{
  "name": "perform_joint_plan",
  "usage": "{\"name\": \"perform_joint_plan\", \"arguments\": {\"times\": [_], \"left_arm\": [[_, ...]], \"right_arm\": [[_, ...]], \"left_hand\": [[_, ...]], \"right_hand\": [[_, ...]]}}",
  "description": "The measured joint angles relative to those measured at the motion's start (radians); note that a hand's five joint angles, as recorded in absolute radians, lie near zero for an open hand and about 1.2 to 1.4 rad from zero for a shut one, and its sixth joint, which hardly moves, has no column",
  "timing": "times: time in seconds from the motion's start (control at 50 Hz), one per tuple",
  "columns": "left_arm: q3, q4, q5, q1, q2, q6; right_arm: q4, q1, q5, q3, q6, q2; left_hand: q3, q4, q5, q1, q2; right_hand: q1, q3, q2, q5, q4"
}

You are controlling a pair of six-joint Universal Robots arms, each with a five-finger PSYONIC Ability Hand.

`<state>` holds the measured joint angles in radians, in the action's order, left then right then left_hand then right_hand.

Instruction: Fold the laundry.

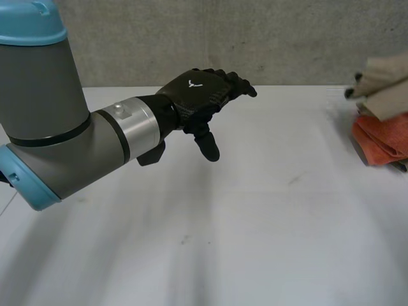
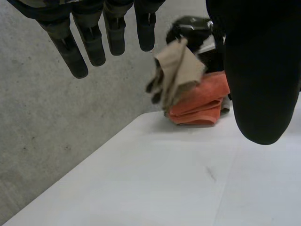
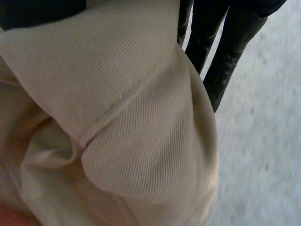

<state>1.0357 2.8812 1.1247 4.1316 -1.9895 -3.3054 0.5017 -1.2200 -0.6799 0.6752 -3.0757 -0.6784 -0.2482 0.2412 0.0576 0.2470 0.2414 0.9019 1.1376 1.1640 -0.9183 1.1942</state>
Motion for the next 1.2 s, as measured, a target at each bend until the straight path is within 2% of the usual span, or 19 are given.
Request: {"name": "perform_joint_plan", "arguments": {"times": [0.02, 0.14, 0.24, 0.36, 0.38, 0.42, 0.48, 0.52, 0.64, 0.66, 0.76, 0.8, 0.82, 0.88, 0.92, 1.02, 1.04, 1.08, 1.2], "left_arm": [[0.001, 0.0, 0.001, -0.002, -0.001, 0.0], [0.004, 0.001, 0.003, -0.009, -0.007, 0.0], [0.005, 0.001, 0.01, -0.016, -0.009, -0.001], [0.005, 0.001, 0.027, -0.023, -0.009, -0.002], [0.006, 0.001, 0.028, -0.023, -0.008, -0.002], [0.007, 0.001, 0.03, -0.023, -0.007, -0.002], [0.01, 0.0, 0.032, -0.023, -0.004, -0.002], [0.013, 0.0, 0.032, -0.022, -0.002, -0.002], [0.018, 0.001, 0.031, -0.019, 0.0, -0.003], [0.021, 0.001, 0.031, -0.017, 0.002, -0.003], [0.022, 0.001, 0.03, -0.017, 0.005, -0.002], [0.022, 0.001, 0.03, -0.018, 0.006, -0.002], [0.022, 0.001, 0.031, -0.019, 0.013, -0.001], [0.022, 0.001, 0.033, -0.018, 0.024, 0.0], [0.021, 0.002, 0.041, -0.015, 0.042, 0.001], [0.024, 0.006, 0.09, -0.004, 0.077, 0.009], [0.024, 0.006, 0.09, -0.004, 0.077, 0.009], [0.031, 0.013, 0.155, 0.008, 0.097, 0.015], [0.09, 0.061, 0.338, 0.053, 0.153, 0.025]], "right_arm": [[0.001, 0.04, 0.035, 0.002, 0.004, 0.045], [-0.003, 0.116, 0.085, 0.024, 0.025, 0.123], [-0.007, 0.15, 0.109, 0.064, 0.042, 0.137], [-0.013, 0.184, 0.188, 0.133, 0.055, 0.117], [-0.018, 0.189, 0.193, 0.138, 0.056, 0.114], [-0.039, 0.206, 0.2, 0.146, 0.056, 0.104], [-0.082, 0.228, 0.195, 0.151, 0.06, 0.085], [-0.128, 0.242, 0.179, 0.151, 0.07, 0.059], [-0.225, 0.258, 0.134, 0.147, 0.103, 0.0], [-0.345, 0.266, 0.035, 0.134, 0.17, -0.082], [-0.484, 0.252, -0.161, 0.105, 0.31, -0.179], [-0.504, 0.247, -0.194, 0.1, 0.336, -0.193], [-0.574, 0.22, -0.314, 0.08, 0.433, -0.245], [-0.624, 0.176, -0.4, 0.067, 0.494, -0.287], [-0.665, 0.093, -0.476, 0.064, 0.527, -0.331], [-0.694, -0.09, -0.557, 0.096, 0.495, -0.389], [-0.694, -0.09, -0.557, 0.096, 0.495, -0.389], [-0.688, -0.222, -0.584, 0.169, 0.41, -0.447], [-0.606, -0.464, -0.639, 0.389, 0.219, -0.571]], "left_hand": [[0.0, 0.0, 0.0, 0.0, 0.0], [0.0, 0.0, 0.0, 0.0, 0.0], [0.0, 0.0, 0.0, 0.0, 0.0], [0.0, 0.0, 0.0, 0.0, 0.0], [0.0, 0.0, 0.0, 0.0, 0.0], [0.0, 0.0, 0.0, 0.0, 0.0], [0.0, 0.0, 0.0, 0.0, 0.0], [0.0, 0.0, 0.0, 0.0, 0.0], [0.0, 0.0, 0.0, 0.0, 0.0], [0.0, 0.0, -0.001, 0.0, 0.0], [0.0, 0.0, 0.0, 0.0, 0.0], [0.0, 0.0, 0.0, 0.0, 0.0], [0.0, 0.0, 0.0, 0.0, 0.0], [0.0, 0.0, 0.0, 0.0, 0.0], [0.0, 0.0, 0.0, 0.0, 0.0], [0.0, 0.0, 0.0, 0.0, 0.0], [0.0, 0.0, 0.0, 0.0, 0.0], [0.0, -0.001, -0.001, 0.0, -0.001], [0.015, -0.019, -0.01, -0.014, -0.019]], "right_hand": [[0.0, 0.0, 0.0, 0.0, 0.0], [0.0, 0.0, 0.0, 0.0, 0.0], [0.0, 0.0, 0.0, -0.009, 0.0], [0.0, 0.007, -0.009, -0.016, -0.017], [-0.043, -0.03, -0.053, 0.015, -0.07], [-0.366, -0.359, -0.408, 0.334, -0.396], [-0.657, -0.755, -0.794, 0.719, -0.795], [-0.697, -0.882, -0.913, 0.828, -0.93], [-0.7, -0.922, -0.944, 0.86, -0.961], [-0.7, -0.922, -0.944, 0.86, -0.961], [-0.7, -0.922, -0.944, 0.86, -0.961], [-0.7, -0.922, -0.944, 0.86, -0.961], [-0.7, -0.922, -0.944, 0.86, -0.961], [-0.7, -0.922, -0.944, 0.86, -0.961], [-0.7, -0.922, -0.944, 0.86, -0.961], [-0.7, -0.922, -0.944, 0.86, -0.961], [-0.7, -0.922, -0.944, 0.86, -0.961], [-0.7, -0.922, -0.944, 0.86, -0.961], [-0.7, -0.922, -0.944, 0.86, -0.961]]}}
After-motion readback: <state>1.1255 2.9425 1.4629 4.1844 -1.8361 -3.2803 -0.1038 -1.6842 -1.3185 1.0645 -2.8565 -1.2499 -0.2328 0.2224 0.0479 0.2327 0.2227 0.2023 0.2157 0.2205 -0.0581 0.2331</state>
